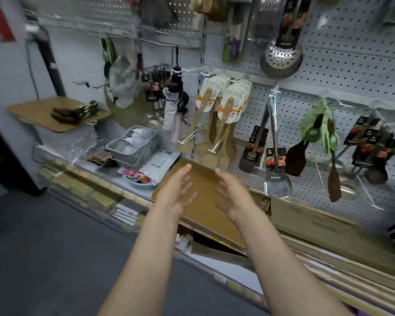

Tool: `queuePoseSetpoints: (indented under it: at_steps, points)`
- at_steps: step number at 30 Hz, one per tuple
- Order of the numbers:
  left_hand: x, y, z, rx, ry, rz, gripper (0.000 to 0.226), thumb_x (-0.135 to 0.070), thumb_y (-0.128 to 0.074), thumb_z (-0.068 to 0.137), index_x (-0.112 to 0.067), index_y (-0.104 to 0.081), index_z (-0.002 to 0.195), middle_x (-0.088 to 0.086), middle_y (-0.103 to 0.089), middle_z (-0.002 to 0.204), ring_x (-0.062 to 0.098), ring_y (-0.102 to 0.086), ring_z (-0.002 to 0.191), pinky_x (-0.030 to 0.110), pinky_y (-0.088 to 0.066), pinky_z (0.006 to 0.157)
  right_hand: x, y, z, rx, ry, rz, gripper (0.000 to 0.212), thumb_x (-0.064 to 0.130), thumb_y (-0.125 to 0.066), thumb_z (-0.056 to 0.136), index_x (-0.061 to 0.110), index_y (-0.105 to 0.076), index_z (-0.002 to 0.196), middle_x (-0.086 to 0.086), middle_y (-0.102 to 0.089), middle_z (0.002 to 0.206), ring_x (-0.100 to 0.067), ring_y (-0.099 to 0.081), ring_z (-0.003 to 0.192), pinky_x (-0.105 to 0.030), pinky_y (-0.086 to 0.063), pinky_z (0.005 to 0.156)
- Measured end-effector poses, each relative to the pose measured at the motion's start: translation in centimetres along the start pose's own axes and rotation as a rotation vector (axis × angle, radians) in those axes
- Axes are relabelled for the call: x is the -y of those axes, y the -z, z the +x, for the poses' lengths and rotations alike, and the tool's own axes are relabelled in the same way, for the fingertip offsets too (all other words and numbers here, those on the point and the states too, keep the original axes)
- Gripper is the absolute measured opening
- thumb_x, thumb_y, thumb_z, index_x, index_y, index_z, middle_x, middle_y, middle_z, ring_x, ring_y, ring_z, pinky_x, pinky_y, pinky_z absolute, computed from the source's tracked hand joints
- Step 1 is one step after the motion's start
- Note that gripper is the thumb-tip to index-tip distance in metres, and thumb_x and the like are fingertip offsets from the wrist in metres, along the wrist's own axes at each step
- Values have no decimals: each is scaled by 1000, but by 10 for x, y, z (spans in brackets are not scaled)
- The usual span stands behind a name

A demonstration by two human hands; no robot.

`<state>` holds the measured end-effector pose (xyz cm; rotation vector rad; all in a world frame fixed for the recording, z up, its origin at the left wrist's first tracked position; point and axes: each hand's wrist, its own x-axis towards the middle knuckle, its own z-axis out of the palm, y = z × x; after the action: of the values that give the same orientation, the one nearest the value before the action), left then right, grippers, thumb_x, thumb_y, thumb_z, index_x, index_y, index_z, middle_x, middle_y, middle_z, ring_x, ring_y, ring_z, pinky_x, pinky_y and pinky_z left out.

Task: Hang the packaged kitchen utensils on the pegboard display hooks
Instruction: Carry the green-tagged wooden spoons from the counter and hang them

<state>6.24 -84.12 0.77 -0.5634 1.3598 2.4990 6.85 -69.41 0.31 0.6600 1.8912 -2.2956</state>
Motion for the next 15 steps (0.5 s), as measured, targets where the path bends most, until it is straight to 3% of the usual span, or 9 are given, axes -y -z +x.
queuePoseSetpoints:
  at_steps: [6,10,12,15]
  points:
    - [-97,99,23,-70,-46,-34,31,-31,-70,93,-15,-64,118,4,-61,135,19,-57,118,38,-50,87,-1,-148,11,100,-7,-5,19,43,-74,89,34,-60,97,3,-56,128,-23,-50,124,-54,-40,107]
    - [-162,171,42,-110,-91,-39,12,-30,-66,96,-19,-64,94,1,-63,124,16,-58,117,37,-48,98,-10,-253,22,189,-24,-40,35,43,-70,92,25,-60,121,2,-53,133,-22,-50,125,-47,-43,98]
    - [-190,205,53,-143,-113,-32,12,-30,-68,94,-19,-65,96,1,-62,116,14,-59,105,36,-51,93,-16,-296,28,216,-32,-37,32,42,-70,93,26,-59,118,1,-53,127,-22,-51,122,-45,-44,101]
    - [-226,253,64,-182,-140,-9,28,-31,-73,91,-16,-65,114,4,-62,120,13,-60,99,31,-53,72,-30,-351,37,267,-58,-24,26,42,-72,91,26,-63,110,0,-60,128,-20,-56,120,-46,-44,108]
